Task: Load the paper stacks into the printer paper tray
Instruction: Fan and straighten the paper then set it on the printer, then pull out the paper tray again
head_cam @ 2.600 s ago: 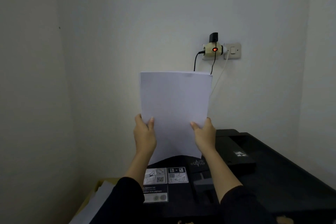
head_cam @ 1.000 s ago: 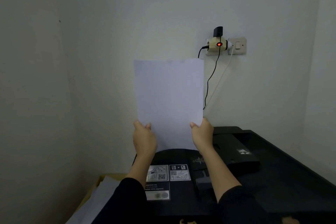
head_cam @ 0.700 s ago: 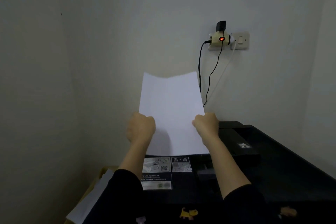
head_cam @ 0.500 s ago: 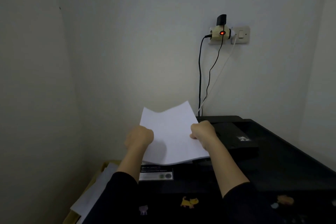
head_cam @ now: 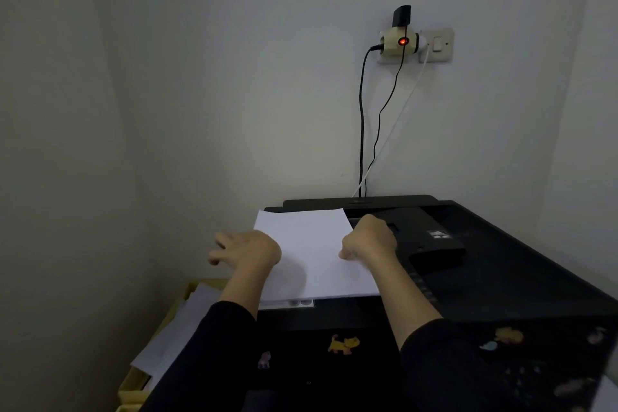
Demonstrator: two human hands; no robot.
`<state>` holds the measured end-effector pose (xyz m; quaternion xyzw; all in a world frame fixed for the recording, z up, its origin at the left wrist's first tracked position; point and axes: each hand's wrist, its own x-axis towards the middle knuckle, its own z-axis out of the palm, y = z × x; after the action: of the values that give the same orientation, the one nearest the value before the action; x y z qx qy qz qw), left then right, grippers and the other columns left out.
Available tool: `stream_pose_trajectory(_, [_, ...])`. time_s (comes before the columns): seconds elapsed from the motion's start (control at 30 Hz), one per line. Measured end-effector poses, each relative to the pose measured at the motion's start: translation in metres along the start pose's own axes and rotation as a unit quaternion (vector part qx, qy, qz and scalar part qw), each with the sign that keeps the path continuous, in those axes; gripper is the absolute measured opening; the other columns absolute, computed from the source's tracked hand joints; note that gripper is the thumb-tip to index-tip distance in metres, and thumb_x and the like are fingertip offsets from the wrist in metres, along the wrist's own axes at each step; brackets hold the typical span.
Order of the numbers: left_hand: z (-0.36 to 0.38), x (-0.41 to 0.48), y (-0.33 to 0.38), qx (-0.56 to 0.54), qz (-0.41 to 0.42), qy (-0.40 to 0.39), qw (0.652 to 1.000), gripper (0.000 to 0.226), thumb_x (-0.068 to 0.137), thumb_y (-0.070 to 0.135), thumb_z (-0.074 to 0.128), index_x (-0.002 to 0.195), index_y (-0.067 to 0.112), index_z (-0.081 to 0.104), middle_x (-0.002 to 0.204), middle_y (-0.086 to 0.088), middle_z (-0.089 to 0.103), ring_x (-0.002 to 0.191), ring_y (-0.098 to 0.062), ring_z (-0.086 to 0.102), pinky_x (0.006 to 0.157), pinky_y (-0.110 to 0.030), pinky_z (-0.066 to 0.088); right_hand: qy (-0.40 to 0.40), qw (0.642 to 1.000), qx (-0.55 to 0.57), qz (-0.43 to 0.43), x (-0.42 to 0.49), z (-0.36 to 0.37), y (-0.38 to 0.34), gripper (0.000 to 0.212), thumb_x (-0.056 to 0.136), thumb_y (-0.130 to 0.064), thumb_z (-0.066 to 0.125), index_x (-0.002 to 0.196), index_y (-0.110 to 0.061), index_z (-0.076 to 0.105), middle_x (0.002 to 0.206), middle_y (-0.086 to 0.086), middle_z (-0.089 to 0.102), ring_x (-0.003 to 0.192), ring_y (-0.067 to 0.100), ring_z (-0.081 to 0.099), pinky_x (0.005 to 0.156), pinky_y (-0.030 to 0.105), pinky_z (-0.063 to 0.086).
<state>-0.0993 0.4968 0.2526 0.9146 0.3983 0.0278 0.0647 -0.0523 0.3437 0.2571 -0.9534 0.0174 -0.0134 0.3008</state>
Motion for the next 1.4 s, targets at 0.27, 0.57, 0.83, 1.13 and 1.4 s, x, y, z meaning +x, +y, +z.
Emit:
stream_pose_trajectory(0.27, [0.005,-0.037,0.015,-0.213,0.099,0.167,0.958,0.060,0.091,0.034,0.054,0.139,0.006,0.030,0.146,-0.017,0.031,0.134,-0.035,0.026,0.106,-0.051,0.028,0.124,0.981,0.110,-0.099,-0.017,-0.006,0.021,0.040,0.088,-0.014,0.054,0.126,-0.004,0.051,0.128,0.017,0.054,0.122,0.035,0.043,0.098,0.045,0.044])
stream_pose_trajectory(0.57, [0.063,-0.153,0.035,-0.377,0.251,0.256,0.854,0.070,0.094,0.043,0.045,0.150,0.010,0.019,0.156,-0.009,0.018,0.140,-0.024,0.010,0.116,-0.042,0.016,0.313,0.907,0.192,-0.204,-0.069,-0.005,0.102,0.042,0.091,-0.016,0.055,0.130,-0.002,0.053,0.129,0.014,0.057,0.124,0.029,0.046,0.102,0.036,0.041])
stream_pose_trajectory(0.83, [0.183,-0.236,0.026,-0.331,0.315,0.239,0.857,0.059,0.091,0.043,0.041,0.136,0.006,0.033,0.144,-0.012,0.030,0.131,-0.025,0.026,0.110,-0.032,0.024,0.393,0.889,0.098,-0.215,-0.123,0.043,0.215,0.037,0.089,-0.013,0.056,0.125,-0.003,0.056,0.136,0.021,0.048,0.129,0.030,0.039,0.107,0.041,0.034])
stream_pose_trajectory(1.13, [0.269,-0.239,0.016,-0.430,-0.024,-0.152,0.890,0.060,0.094,0.053,0.036,0.107,0.000,0.060,0.122,-0.019,0.056,0.110,-0.034,0.051,0.099,-0.038,0.039,0.086,0.920,0.326,0.199,-0.141,0.114,0.289,0.034,0.093,-0.026,0.056,0.117,-0.002,0.057,0.120,0.015,0.058,0.107,0.027,0.056,0.091,0.037,0.045])
stream_pose_trajectory(1.4, [0.273,-0.214,0.004,-0.718,-0.267,-0.345,0.542,0.090,0.080,0.074,0.039,0.147,0.014,0.029,0.137,-0.015,0.045,0.109,-0.032,0.051,0.097,-0.045,0.042,-0.096,0.626,0.661,0.402,-0.126,0.128,0.300,0.090,0.078,-0.056,0.065,0.144,-0.004,0.032,0.139,0.021,0.044,0.127,0.034,0.046,0.098,0.043,0.046])
